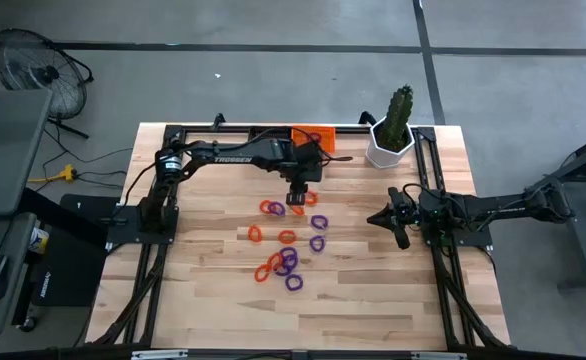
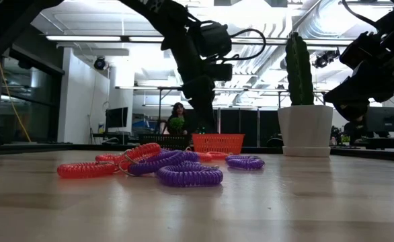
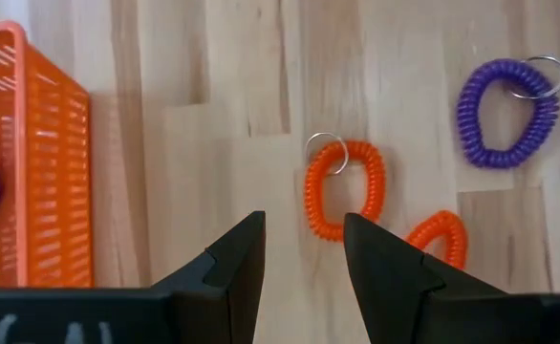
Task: Sort spring keychains into baskets
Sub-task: Put the orange spring keychain into the black basket
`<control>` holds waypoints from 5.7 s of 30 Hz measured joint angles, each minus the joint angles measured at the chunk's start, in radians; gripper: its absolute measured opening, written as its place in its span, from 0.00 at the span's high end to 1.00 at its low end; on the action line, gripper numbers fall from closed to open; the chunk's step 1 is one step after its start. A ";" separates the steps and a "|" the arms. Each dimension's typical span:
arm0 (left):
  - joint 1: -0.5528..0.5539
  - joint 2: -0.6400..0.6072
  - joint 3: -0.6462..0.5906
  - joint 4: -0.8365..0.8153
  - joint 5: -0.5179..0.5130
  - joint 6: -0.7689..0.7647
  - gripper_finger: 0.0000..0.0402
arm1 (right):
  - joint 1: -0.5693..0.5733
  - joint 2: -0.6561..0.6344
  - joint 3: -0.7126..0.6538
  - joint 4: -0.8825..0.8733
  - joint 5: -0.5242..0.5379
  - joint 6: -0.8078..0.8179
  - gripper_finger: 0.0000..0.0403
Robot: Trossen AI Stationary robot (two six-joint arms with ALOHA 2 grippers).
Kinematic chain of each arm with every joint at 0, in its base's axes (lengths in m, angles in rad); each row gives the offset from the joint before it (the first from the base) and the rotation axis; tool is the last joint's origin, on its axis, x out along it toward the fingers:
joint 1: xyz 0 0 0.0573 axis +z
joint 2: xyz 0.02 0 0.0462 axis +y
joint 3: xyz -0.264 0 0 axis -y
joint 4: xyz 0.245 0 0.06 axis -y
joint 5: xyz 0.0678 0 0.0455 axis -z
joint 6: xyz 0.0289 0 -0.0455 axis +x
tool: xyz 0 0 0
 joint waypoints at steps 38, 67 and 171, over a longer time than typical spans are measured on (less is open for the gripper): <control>0.003 0.261 0.277 -0.235 0.022 -0.044 0.65 | 0.000 0.000 0.000 0.000 0.000 0.000 0.97; 0.005 0.288 0.274 -0.265 0.026 -0.109 0.92 | 0.000 0.000 0.000 0.000 0.000 0.000 0.97; -0.024 -0.001 0.164 -0.381 0.061 -0.314 0.74 | 0.000 0.000 0.000 0.000 0.000 0.000 0.97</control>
